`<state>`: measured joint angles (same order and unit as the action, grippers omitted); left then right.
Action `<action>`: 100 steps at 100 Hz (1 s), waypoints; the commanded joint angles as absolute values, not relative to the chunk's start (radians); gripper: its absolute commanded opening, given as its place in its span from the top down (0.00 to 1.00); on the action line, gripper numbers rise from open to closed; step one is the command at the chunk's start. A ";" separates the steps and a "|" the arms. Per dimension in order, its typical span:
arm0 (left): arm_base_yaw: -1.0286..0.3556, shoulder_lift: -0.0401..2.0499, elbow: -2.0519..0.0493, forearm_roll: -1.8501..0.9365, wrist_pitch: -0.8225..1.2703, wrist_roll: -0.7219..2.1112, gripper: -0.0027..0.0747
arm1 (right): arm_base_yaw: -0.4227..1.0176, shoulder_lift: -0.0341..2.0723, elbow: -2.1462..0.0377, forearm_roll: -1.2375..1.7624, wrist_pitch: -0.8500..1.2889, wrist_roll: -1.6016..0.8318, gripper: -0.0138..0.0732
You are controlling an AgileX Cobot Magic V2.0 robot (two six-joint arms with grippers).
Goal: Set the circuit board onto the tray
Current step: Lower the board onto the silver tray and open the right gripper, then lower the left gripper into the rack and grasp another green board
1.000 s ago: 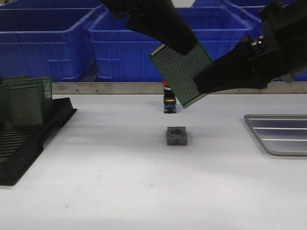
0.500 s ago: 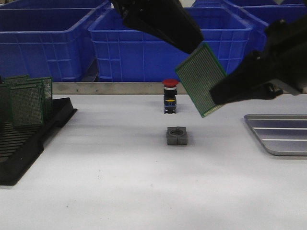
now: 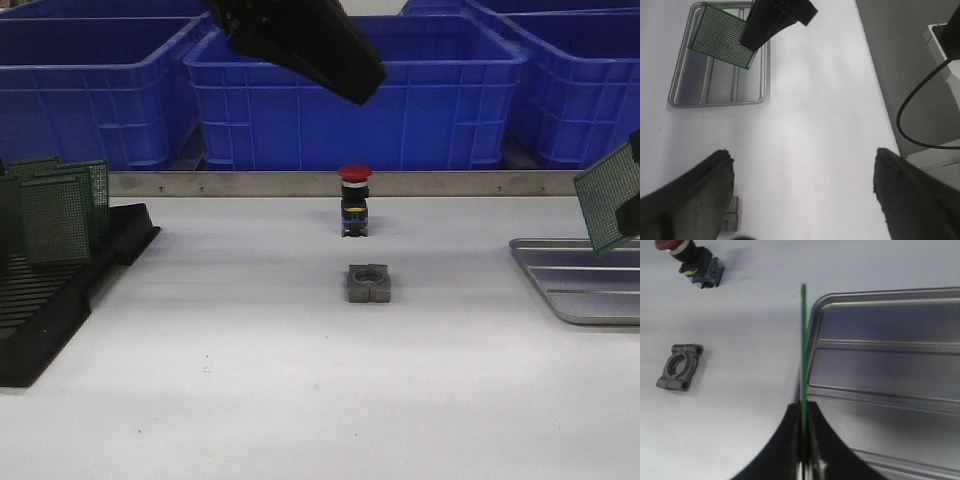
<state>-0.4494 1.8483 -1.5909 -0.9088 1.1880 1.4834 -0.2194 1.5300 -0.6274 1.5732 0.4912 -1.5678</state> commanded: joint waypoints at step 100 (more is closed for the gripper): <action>-0.169 1.794 -1.773 -0.514 1.277 1.441 0.26 | -0.285 1.502 -0.766 1.432 0.518 -1.563 0.19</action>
